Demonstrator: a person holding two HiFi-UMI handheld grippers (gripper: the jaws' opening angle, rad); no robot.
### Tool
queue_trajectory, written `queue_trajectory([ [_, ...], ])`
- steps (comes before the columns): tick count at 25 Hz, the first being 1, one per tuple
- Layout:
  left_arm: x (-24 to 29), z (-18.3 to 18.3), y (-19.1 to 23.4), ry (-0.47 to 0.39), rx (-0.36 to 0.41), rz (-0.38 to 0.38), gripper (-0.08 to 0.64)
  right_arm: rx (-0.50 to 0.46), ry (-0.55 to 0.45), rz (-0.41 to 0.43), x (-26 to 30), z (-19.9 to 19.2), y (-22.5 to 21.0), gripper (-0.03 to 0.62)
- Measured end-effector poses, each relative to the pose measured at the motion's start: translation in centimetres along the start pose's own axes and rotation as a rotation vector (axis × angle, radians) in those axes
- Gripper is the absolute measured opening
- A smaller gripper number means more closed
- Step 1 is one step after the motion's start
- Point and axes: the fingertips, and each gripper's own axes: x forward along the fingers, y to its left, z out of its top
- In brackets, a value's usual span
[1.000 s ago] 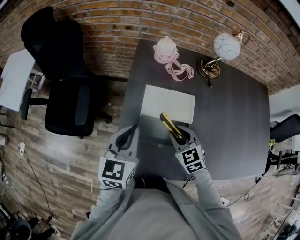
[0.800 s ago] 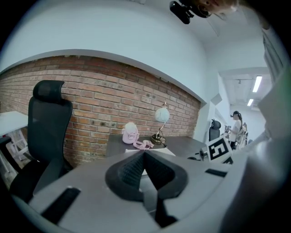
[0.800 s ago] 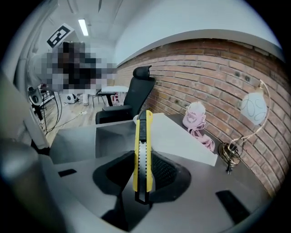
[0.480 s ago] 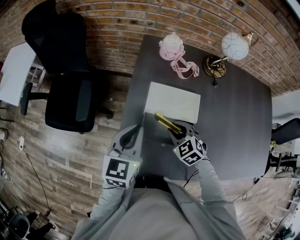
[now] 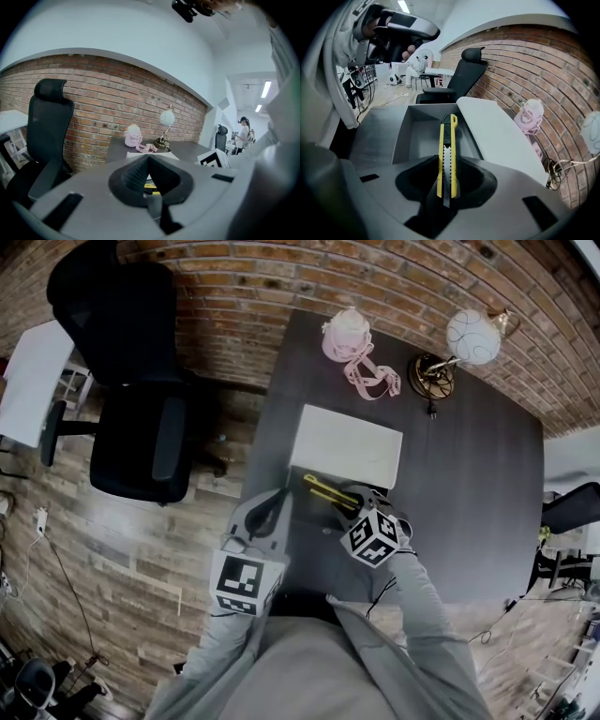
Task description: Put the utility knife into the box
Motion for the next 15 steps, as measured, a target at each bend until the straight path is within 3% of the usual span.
queue_trajectory([
  [15,-1.1,-0.5,0.5,0.018,0.004,0.026,0.02,-0.021,0.094,0.065,1.9,-1.2,0.6,0.127],
])
